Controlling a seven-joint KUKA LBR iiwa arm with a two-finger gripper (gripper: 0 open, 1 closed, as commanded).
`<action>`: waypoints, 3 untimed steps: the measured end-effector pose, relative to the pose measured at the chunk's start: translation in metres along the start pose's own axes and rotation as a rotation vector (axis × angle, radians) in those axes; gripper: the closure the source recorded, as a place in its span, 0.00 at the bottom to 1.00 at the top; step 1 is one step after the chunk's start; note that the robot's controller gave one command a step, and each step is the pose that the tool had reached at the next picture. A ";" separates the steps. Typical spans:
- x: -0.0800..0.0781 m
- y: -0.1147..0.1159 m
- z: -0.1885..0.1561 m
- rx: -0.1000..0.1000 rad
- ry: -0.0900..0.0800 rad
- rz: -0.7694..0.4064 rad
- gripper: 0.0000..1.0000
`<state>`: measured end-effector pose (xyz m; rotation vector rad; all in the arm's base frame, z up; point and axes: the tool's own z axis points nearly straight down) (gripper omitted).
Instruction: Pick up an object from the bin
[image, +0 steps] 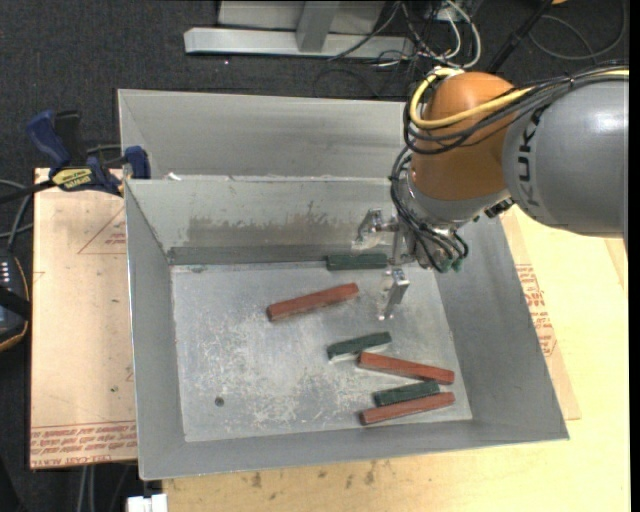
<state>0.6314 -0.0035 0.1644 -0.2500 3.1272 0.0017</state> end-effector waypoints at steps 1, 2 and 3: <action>-0.032 0.036 0.085 -0.001 -0.019 0.094 1.00; -0.032 0.036 0.085 -0.001 -0.019 0.094 1.00; -0.020 0.028 -0.077 0.001 -0.005 -0.036 1.00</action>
Offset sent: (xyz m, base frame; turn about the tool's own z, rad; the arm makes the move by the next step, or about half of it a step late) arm 0.0000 0.0000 0.0000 0.0000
